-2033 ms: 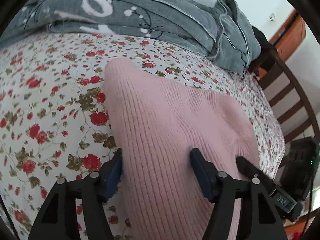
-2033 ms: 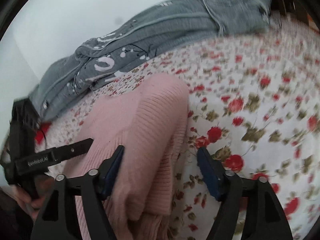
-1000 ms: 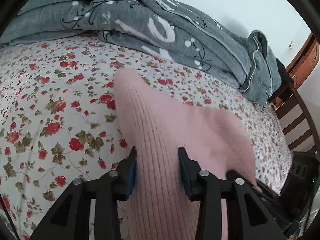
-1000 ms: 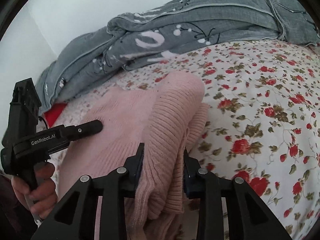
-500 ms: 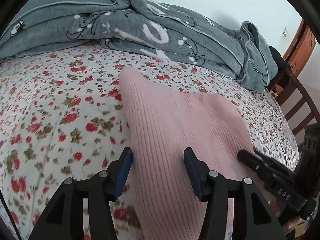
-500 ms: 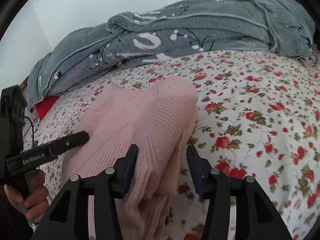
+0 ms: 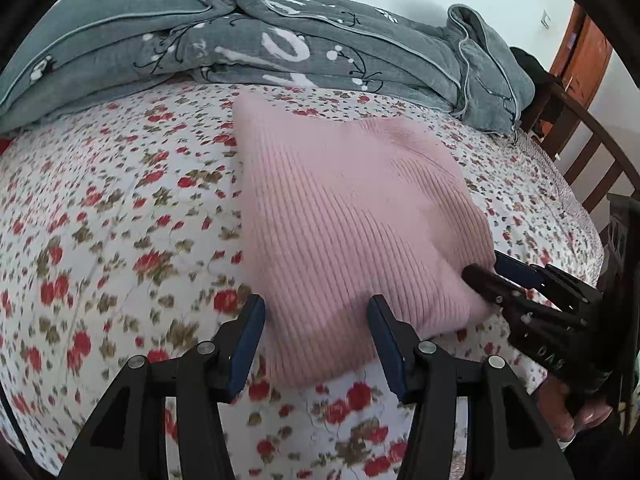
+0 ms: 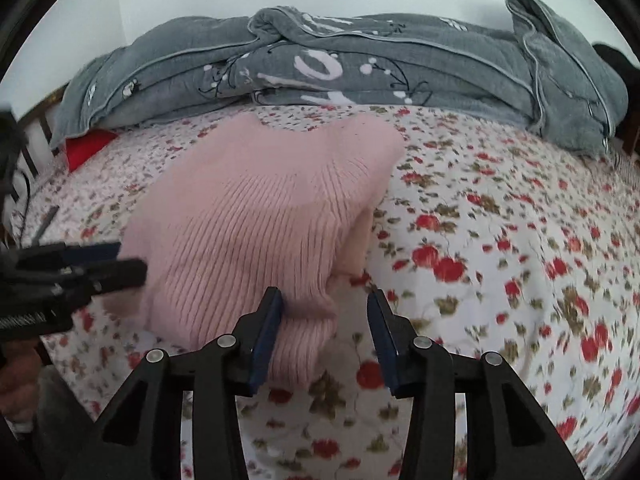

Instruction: Fold small clothes

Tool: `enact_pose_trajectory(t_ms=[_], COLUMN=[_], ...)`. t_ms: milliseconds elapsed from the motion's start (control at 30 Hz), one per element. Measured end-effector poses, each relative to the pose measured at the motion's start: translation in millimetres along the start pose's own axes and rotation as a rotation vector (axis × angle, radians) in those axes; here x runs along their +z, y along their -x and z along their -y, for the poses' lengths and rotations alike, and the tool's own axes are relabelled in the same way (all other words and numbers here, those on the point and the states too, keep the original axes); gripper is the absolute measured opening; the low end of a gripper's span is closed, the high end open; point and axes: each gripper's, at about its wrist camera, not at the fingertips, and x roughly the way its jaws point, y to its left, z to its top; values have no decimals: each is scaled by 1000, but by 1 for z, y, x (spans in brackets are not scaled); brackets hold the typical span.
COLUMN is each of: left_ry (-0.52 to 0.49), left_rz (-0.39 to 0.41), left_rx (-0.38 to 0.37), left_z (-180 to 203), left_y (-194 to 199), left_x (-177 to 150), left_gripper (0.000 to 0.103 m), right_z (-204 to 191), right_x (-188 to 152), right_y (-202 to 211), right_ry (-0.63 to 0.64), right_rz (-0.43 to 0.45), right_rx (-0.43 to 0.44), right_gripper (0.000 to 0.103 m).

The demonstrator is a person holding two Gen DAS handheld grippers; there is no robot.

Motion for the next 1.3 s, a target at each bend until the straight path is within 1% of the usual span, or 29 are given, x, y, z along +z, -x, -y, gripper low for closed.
enact_pose_trajectory(t_ms=[67,233,333,467,600,733,867,967,1000,1067,1100,1133,1167,1233,1300], left_ry=[7,16,40,39,38,34,41,43,45,51,52,53,58,87,104], left_rz=[10,16,12,27,48,71,69,76,79,77,74,72,75,83,73], left_rx=[2,5,-17,-6,-10,-2,11,29,33,38,40,40,40,30,18], left_z=[-1,-2,-3,0,4,8,8,8,7,7,6,5,4,-3,-9], left_y=[8,18,21,26,30,27,18,12,9,4,2,-1,-2,-5,-11], left_x=[-2,-9,-13,-12,-7,5,17,26,30,36,38,40,42,47,52], left_gripper=[51,51,51,51,51,51,51,51,51,51,51,51,51,51,51], right_z=[3,7,9,12,16,21,23,26,28,35,39,42,43,46,45], right_x=[-1,-9,-13,-14,-7,3,8,9,9,8,7,6,4,0,-3], right_y=[8,24,32,43,53,51,36,22,19,10,5,1,-1,-3,-4], right_ry=[-14,-37,-58,-74,-94,-131,-152,-156,-167,-201,-217,-226,-234,-236,-220], right_rz=[-2,9,19,46,94,122,116,101,100,84,70,64,63,73,64], right_rx=[14,16,27,32,46,80,134,132,140,186,224,255,274,267,269], right_gripper=[44,44,44,44,44,44,44,43,38,27,14,6,6,6,6])
